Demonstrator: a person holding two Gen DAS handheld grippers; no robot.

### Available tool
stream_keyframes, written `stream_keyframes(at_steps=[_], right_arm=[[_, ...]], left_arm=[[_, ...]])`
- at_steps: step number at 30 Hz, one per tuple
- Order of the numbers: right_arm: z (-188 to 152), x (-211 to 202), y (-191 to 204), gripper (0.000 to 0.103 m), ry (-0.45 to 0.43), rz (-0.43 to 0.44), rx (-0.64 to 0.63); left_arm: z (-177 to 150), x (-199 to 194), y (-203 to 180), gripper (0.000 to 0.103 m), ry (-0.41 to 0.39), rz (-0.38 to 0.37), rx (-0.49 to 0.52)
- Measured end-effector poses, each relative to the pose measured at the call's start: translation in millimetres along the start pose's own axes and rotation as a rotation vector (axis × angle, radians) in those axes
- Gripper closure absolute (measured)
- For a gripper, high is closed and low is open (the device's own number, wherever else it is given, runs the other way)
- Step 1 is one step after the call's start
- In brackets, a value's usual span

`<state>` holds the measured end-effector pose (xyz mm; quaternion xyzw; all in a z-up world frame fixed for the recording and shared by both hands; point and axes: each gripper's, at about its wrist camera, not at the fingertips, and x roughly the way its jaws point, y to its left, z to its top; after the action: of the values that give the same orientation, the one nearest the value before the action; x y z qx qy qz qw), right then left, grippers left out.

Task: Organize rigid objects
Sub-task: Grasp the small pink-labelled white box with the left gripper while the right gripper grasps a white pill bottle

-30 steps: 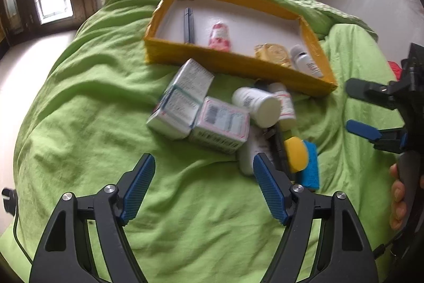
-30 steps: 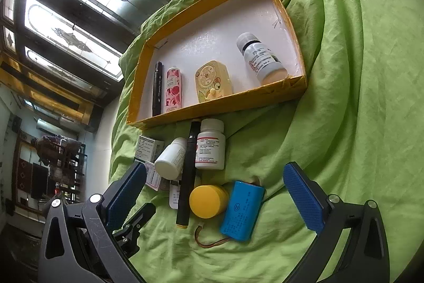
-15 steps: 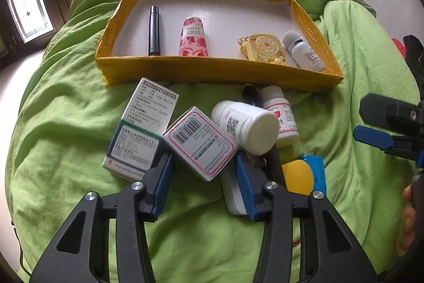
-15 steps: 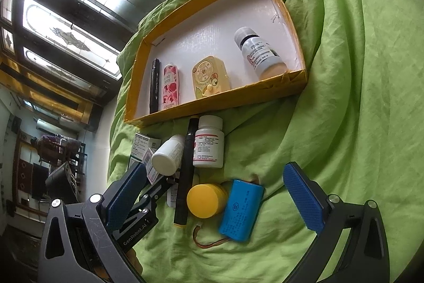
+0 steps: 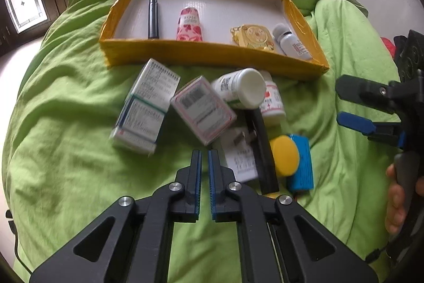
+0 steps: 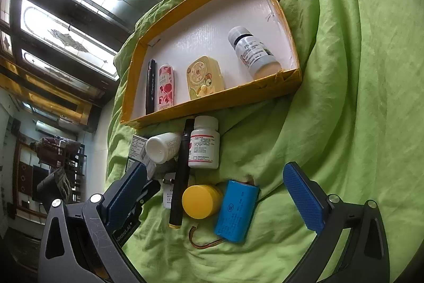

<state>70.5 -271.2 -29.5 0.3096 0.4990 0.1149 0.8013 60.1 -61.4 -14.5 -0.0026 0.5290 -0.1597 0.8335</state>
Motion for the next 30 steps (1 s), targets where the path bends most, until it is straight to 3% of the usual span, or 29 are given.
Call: stream_keyframes(at_steps=[3, 6, 7, 15, 22, 26, 30], right_arm=[[-1, 2, 2, 0.002, 0.004, -0.008, -0.006], [-3, 4, 5, 0.002, 0.011, -0.001, -0.014], [-4, 4, 5, 0.002, 0.012, -0.002, -0.017], [-3, 6, 3, 0.002, 0.016, 0.0, -0.003], [-2, 9, 1, 0.004, 0.014, -0.01, -0.004], [-1, 15, -3, 0.04, 0.036, -0.002, 0.005], [0, 23, 0, 0.049, 0.059, 0.0, 0.01]], left_arm=[[5, -6, 4, 0.094, -0.022, -0.036, -0.058], [15, -7, 5, 0.057, -0.05, -0.038, -0.108], [18, -7, 3, 0.055, -0.063, -0.026, -0.111], [38, 30, -1, 0.057, 0.007, 0.062, -0.108], [34, 20, 5, 0.065, -0.029, 0.034, -0.126], [9, -1, 9, 0.068, -0.037, 0.002, -0.097], [-18, -12, 20, 0.069, -0.037, -0.014, -0.119]])
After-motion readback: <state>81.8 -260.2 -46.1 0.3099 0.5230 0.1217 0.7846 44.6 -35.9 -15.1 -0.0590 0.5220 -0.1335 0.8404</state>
